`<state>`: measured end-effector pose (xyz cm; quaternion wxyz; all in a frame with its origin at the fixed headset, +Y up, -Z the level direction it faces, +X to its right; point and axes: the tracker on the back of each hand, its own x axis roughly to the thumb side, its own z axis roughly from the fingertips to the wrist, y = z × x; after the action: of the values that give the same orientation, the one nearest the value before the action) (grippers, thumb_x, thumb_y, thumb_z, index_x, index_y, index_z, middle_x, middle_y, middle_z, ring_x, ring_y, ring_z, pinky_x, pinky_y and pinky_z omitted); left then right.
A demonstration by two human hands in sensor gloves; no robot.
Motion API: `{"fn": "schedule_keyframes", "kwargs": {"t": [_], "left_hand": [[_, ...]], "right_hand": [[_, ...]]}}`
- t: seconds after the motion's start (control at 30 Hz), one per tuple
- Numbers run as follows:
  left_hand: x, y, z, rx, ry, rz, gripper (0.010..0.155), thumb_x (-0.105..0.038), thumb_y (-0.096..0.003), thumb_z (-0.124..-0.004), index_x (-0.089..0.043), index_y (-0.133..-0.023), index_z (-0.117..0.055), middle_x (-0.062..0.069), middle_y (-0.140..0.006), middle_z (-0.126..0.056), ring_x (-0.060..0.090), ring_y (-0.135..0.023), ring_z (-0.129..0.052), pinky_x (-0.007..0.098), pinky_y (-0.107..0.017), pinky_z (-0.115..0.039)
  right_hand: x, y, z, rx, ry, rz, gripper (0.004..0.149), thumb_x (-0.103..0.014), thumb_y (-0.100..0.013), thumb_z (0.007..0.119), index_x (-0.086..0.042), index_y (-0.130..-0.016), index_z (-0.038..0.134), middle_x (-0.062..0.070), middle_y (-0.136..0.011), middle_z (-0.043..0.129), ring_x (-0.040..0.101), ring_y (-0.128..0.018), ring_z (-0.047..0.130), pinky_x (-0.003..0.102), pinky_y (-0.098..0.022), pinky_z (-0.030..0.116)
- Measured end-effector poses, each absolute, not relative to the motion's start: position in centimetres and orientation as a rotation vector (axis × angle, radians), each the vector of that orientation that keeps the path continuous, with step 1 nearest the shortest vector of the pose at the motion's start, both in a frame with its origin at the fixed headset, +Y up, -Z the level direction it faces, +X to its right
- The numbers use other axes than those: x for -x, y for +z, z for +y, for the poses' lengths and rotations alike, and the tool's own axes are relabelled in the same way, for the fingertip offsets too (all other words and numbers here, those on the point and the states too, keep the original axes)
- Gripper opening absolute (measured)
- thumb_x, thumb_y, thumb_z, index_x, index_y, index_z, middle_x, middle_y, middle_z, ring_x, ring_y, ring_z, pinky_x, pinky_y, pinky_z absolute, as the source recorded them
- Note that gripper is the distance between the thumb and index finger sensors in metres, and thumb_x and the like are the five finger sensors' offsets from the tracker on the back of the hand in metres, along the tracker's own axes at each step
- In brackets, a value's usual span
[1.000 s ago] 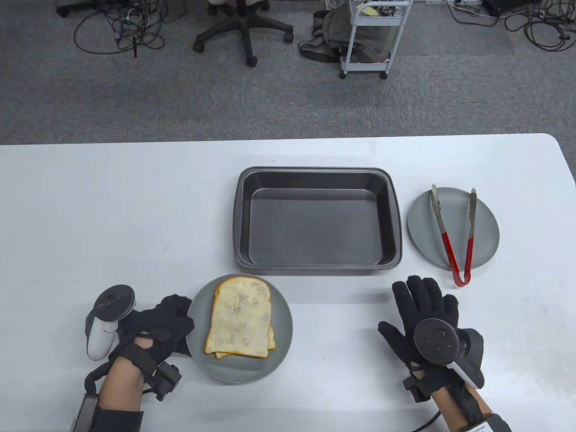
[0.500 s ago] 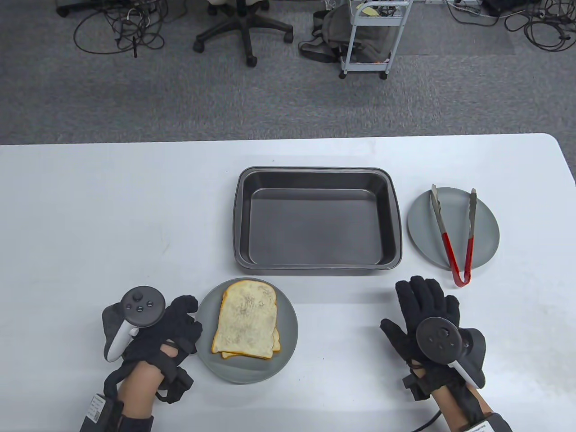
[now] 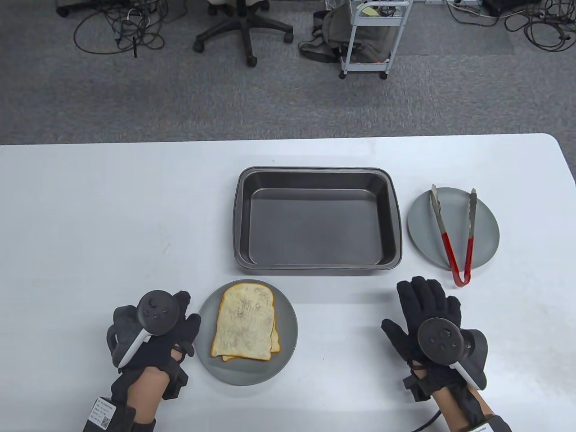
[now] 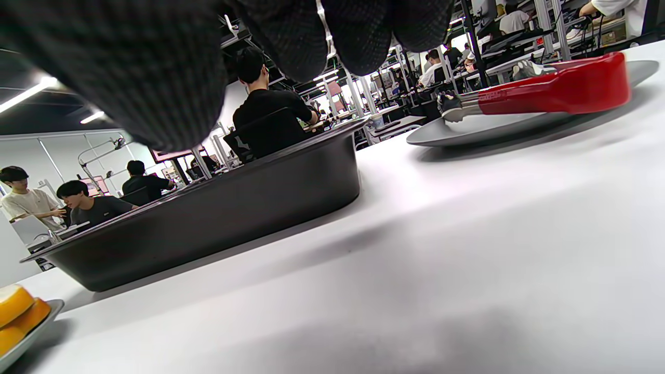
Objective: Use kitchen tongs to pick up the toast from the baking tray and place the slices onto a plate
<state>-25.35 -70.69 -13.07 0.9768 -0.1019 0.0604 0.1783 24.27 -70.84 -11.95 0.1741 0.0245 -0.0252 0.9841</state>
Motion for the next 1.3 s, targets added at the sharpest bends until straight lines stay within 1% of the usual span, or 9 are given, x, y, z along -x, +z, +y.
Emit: {"fn": "schedule_keyframes", "kwargs": {"t": [0.1,0.17,0.27,0.47,0.57,0.73,1.0,1.2,1.3], "left_hand": [[26.1,-12.5,-69.0,0.111,0.326,0.108,0.067,-0.058,-0.0435,-0.076,-0.02,-0.099,-0.071,0.013,-0.082,-0.097,0.036,-0.056,-0.11,0.043,-0.041,-0.096],[26.7,-11.8,-68.0,0.017,0.292,0.091,0.068,-0.059,-0.0428,-0.071,-0.02,-0.099,-0.072,0.013,-0.084,-0.096,0.039,-0.059,-0.108,0.047,-0.044,-0.094],[27.6,-10.7,-67.4,-0.043,0.213,0.083,0.069,-0.059,-0.0422,-0.059,-0.021,-0.099,-0.071,0.014,-0.087,-0.093,0.041,-0.064,-0.105,0.05,-0.048,-0.091],[29.0,-8.8,-67.6,-0.182,0.047,0.032,0.075,-0.064,-0.0405,-0.055,-0.022,-0.102,-0.065,0.015,-0.098,-0.081,0.045,-0.079,-0.094,0.056,-0.057,-0.083],[29.2,-8.2,-68.2,-0.237,-0.04,-0.014,0.074,-0.064,-0.0411,-0.057,-0.023,-0.103,-0.064,0.014,-0.101,-0.078,0.046,-0.084,-0.089,0.059,-0.061,-0.079],[29.1,-8.1,-69.4,-0.249,-0.138,-0.043,0.071,-0.064,-0.0425,-0.06,-0.024,-0.101,-0.067,0.013,-0.102,-0.077,0.044,-0.086,-0.088,0.061,-0.064,-0.076],[29.3,-8.6,-70.7,-0.207,-0.226,-0.028,0.077,-0.07,-0.0411,-0.059,-0.032,-0.108,-0.051,0.012,-0.118,-0.045,0.05,-0.107,-0.052,0.07,-0.074,-0.051],[29.8,-9.0,-71.6,-0.102,-0.189,-0.004,0.078,-0.072,-0.0419,-0.054,-0.038,-0.111,-0.043,0.009,-0.123,-0.034,0.052,-0.112,-0.034,0.078,-0.073,-0.034],[29.8,-9.1,-71.7,-0.097,-0.209,-0.006,0.08,-0.074,-0.0413,-0.05,-0.039,-0.112,-0.038,0.008,-0.124,-0.031,0.052,-0.113,-0.028,0.079,-0.072,-0.03]], "right_hand": [[-24.2,-11.9,-70.7,-0.077,2.788,-0.078,0.083,-0.056,-0.037,0.086,-0.02,-0.106,0.058,0.016,-0.115,0.052,0.046,-0.109,0.048,0.076,-0.073,0.039],[-24.2,-11.8,-70.7,-0.08,2.791,-0.086,0.083,-0.055,-0.037,0.086,-0.02,-0.106,0.058,0.016,-0.115,0.052,0.046,-0.109,0.048,0.076,-0.073,0.039],[-24.4,-11.8,-70.7,-0.076,2.784,-0.078,0.083,-0.055,-0.037,0.086,-0.02,-0.106,0.058,0.016,-0.115,0.051,0.046,-0.109,0.048,0.076,-0.073,0.039],[-24.6,-11.9,-70.6,-0.054,2.8,-0.102,0.083,-0.054,-0.037,0.087,-0.02,-0.106,0.058,0.016,-0.115,0.051,0.046,-0.109,0.047,0.076,-0.073,0.038],[-24.4,-11.9,-70.6,-0.052,2.825,-0.121,0.083,-0.054,-0.037,0.087,-0.02,-0.106,0.058,0.016,-0.116,0.05,0.046,-0.109,0.046,0.076,-0.073,0.037],[-24.4,-12.0,-70.4,-0.053,2.865,-0.158,0.083,-0.054,-0.037,0.087,-0.02,-0.106,0.058,0.016,-0.116,0.05,0.046,-0.109,0.046,0.076,-0.073,0.037],[-24.6,-12.1,-70.3,-0.041,2.904,-0.173,0.082,-0.054,-0.037,0.088,-0.021,-0.106,0.058,0.015,-0.117,0.048,0.046,-0.11,0.045,0.076,-0.073,0.036],[-24.5,-12.2,-70.1,-0.045,2.941,-0.2,0.084,-0.055,-0.036,0.088,-0.022,-0.107,0.058,0.014,-0.117,0.047,0.045,-0.11,0.044,0.077,-0.074,0.035],[-24.4,-12.2,-70.2,-0.049,2.963,-0.202,0.084,-0.055,-0.036,0.088,-0.023,-0.107,0.057,0.014,-0.118,0.046,0.045,-0.111,0.043,0.077,-0.074,0.034]]}}
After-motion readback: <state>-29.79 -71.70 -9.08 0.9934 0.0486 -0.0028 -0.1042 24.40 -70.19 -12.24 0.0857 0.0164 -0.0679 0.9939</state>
